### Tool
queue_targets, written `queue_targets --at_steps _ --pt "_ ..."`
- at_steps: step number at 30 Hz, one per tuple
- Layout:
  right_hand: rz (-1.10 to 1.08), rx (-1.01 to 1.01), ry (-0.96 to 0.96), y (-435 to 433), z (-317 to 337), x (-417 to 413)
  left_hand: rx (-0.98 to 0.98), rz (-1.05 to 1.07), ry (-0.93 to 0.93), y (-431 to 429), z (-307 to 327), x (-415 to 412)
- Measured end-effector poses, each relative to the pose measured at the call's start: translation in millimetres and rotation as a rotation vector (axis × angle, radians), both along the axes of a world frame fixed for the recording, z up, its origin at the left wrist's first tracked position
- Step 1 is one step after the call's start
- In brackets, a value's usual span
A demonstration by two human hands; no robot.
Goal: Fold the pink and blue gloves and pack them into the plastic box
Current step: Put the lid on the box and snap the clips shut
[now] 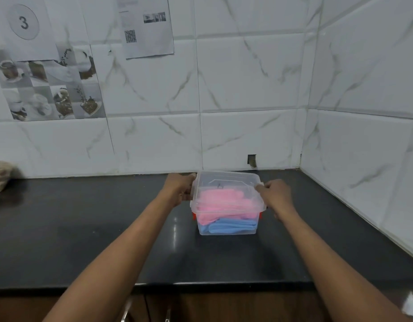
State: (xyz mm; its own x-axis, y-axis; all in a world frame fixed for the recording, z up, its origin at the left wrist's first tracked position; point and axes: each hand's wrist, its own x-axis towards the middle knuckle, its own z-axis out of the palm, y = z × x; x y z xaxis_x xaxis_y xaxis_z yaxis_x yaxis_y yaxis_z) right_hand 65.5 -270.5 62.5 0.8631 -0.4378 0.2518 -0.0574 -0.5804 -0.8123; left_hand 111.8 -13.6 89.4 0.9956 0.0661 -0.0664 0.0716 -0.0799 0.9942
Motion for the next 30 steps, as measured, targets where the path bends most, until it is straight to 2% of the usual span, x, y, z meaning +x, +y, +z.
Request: queue_targets --at_steps 7,12,17,20,26,28,30 --pt "-0.129 -0.254 0.050 18 1 2 0.382 0.105 -0.108 1 -13 -5" --pt "-0.159 -0.338 0.088 20 -7 6 0.474 0.133 -0.085 -4 -20 -2" --pt "-0.127 -0.226 0.120 17 -15 13 0.379 0.106 -0.010 -5 -19 -1" --pt "-0.088 -0.117 0.188 15 -18 21 0.231 0.042 0.135 -5 -19 2" --pt "0.039 0.340 0.244 10 -19 33 -0.031 -0.067 0.372 2 -22 7" --pt "0.010 0.245 0.260 15 -21 34 -0.055 -0.064 0.375 2 -25 10" --pt "-0.034 0.058 0.251 19 -26 36 0.037 -0.017 0.287 -6 -28 10"
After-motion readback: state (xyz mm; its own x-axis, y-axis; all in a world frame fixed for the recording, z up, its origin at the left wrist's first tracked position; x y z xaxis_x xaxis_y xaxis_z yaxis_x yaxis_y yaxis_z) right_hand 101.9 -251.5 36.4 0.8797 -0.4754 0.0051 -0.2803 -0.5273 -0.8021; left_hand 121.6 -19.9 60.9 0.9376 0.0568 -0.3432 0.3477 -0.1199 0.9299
